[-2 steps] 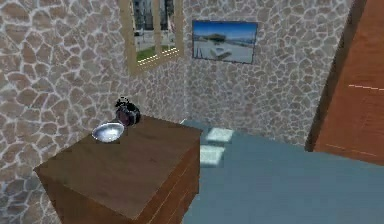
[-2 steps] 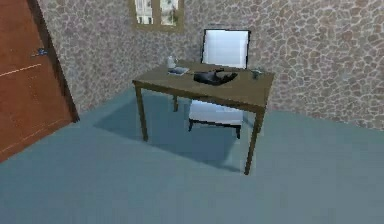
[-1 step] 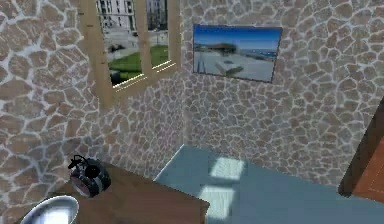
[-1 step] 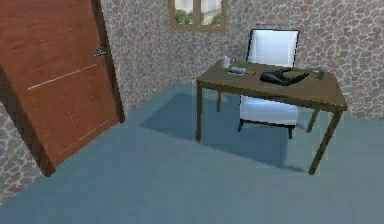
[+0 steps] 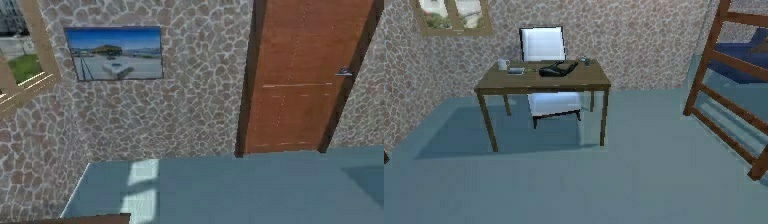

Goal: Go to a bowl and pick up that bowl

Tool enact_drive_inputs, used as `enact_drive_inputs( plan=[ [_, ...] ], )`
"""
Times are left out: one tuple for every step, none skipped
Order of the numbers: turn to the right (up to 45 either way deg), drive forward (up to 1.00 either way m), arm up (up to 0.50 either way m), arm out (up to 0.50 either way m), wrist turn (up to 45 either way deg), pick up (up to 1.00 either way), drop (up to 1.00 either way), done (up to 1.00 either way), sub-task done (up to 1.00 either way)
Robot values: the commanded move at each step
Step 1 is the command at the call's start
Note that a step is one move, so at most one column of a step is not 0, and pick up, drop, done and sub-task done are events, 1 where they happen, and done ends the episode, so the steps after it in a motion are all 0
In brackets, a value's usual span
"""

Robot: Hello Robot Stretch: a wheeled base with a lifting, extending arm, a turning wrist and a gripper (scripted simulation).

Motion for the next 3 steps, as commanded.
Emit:
enact_drive_inputs(
  plan=[
    [0.0,0.05,0.0,0.0,0.0,0.0,0.0,0.0,0.0],
    [-45.0,0.0,0.0,0.0,0.0,0.0,0.0,0.0,0.0],
    [-45.0,0.0,0.0,0.0,0.0,0.0,0.0,0.0,0.0]
  ],
)
